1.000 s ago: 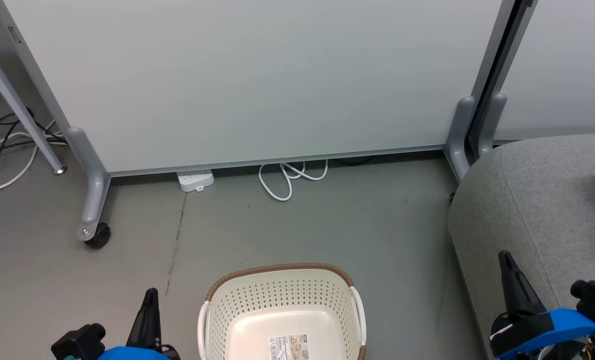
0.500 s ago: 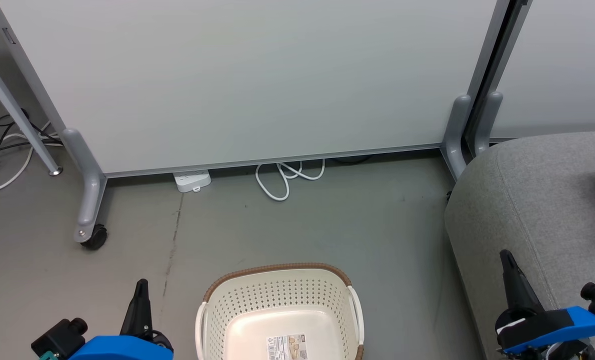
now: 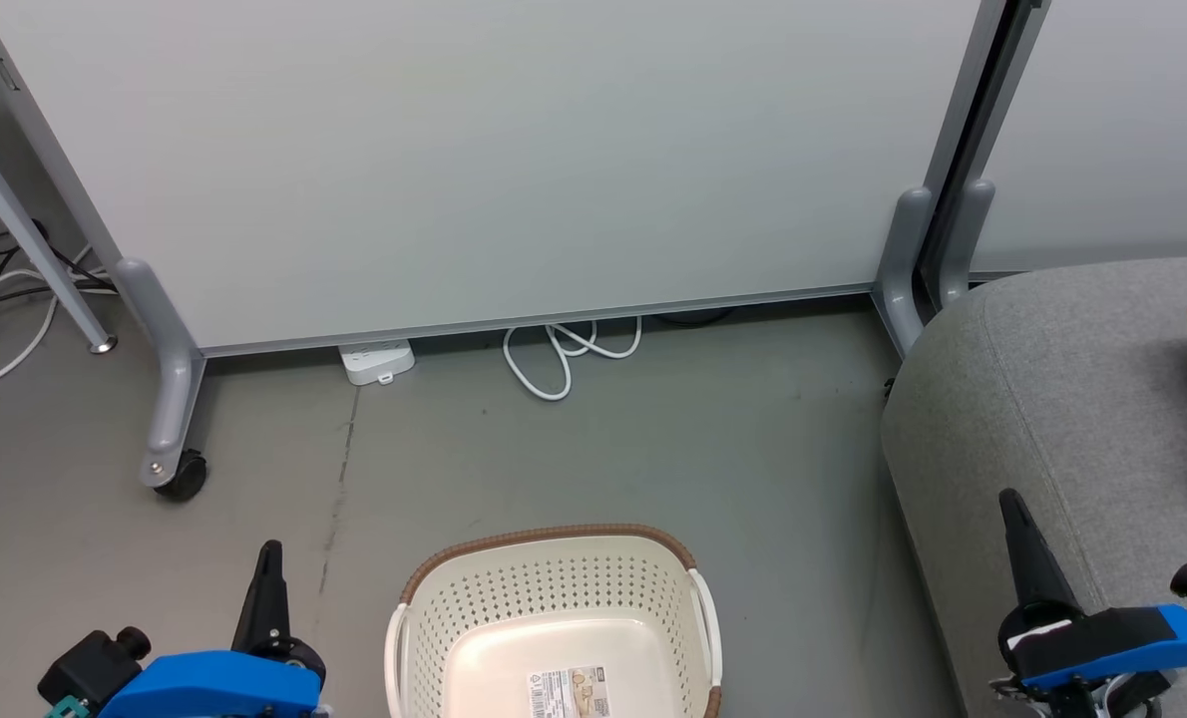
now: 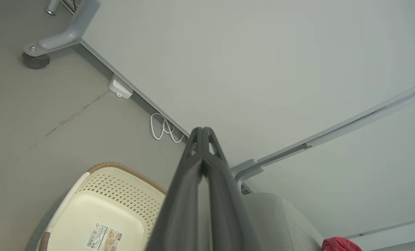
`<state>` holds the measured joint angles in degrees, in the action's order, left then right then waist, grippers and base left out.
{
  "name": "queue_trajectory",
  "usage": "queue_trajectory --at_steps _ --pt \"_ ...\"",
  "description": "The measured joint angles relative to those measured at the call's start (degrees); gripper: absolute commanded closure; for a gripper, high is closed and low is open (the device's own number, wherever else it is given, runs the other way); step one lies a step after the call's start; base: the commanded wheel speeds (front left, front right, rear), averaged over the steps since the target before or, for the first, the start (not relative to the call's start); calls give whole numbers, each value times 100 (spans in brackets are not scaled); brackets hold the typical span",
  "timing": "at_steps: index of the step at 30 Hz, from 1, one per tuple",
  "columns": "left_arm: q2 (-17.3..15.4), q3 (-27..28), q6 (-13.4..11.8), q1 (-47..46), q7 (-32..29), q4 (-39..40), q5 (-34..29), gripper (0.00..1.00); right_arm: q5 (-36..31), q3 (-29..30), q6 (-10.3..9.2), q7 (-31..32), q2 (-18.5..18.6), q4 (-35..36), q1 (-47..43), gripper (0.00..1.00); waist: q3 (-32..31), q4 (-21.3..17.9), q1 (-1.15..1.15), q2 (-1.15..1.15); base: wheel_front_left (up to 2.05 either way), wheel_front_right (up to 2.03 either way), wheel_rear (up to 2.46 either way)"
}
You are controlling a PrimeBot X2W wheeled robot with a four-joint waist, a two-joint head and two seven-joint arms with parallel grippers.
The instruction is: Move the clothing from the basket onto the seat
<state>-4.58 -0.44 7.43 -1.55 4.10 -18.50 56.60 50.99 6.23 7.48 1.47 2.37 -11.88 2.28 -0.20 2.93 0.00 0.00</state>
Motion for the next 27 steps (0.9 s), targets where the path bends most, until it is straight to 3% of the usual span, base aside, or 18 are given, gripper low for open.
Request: queue_trajectory --at_steps 27 --pt "78 298 0 -198 -437 182 1478 100 1692 10 0 201 9 -87 148 100 12 -98 0 0 0 0 0"
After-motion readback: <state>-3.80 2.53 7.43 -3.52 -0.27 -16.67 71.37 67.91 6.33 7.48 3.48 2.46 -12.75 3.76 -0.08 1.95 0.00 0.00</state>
